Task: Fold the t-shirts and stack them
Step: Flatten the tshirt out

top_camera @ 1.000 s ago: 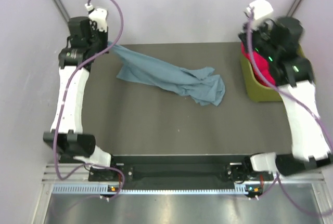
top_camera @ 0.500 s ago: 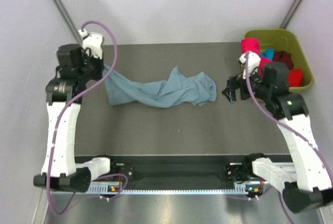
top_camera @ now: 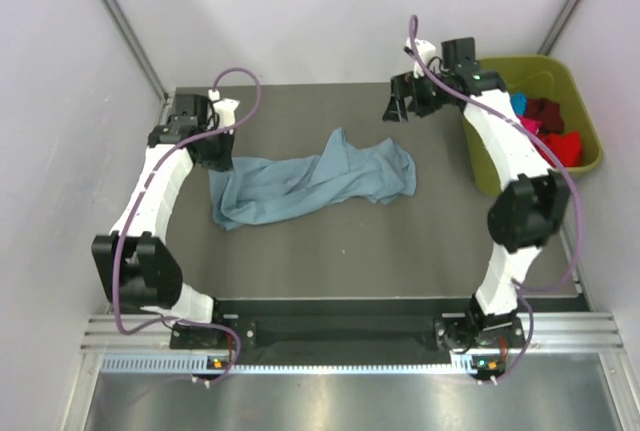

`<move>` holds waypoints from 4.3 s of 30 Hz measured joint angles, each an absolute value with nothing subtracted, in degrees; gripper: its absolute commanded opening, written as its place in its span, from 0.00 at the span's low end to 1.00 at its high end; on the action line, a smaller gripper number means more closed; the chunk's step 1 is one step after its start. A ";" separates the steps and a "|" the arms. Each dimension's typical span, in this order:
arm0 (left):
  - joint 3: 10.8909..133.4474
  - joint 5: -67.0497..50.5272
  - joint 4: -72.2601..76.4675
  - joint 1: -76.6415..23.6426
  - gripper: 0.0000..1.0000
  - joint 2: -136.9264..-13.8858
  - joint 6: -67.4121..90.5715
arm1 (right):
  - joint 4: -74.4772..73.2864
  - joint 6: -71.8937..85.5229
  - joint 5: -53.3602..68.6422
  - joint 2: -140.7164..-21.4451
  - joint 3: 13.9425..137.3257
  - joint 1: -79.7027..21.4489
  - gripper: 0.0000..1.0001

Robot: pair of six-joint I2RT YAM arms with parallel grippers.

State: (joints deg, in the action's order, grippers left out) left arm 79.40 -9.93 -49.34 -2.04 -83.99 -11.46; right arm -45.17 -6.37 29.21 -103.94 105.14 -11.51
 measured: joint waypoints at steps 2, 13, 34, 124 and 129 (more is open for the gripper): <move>79.37 -10.63 -48.07 -2.04 0.00 -87.02 -11.25 | -44.14 -6.09 30.83 -111.24 111.53 -11.70 0.88; 79.35 -14.06 -46.13 -2.04 0.00 -94.65 -8.91 | -43.22 -4.82 35.09 -130.13 119.42 -15.73 0.85; 76.29 -15.64 -44.14 -5.37 0.00 -102.08 -7.57 | -35.14 2.22 37.71 -147.59 131.48 -18.15 0.83; 114.13 3.95 -48.29 -9.80 0.00 -57.67 -19.92 | -47.64 -2.52 13.17 -46.04 112.07 -8.27 0.00; 119.68 2.42 -49.67 -9.80 0.00 -53.63 -19.92 | -48.27 -2.55 11.31 -42.54 121.47 -4.51 0.00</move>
State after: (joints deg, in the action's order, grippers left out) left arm 119.68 2.42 -49.67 -9.80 -53.63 -19.92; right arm -48.27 -2.55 11.31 -42.54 121.47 -4.51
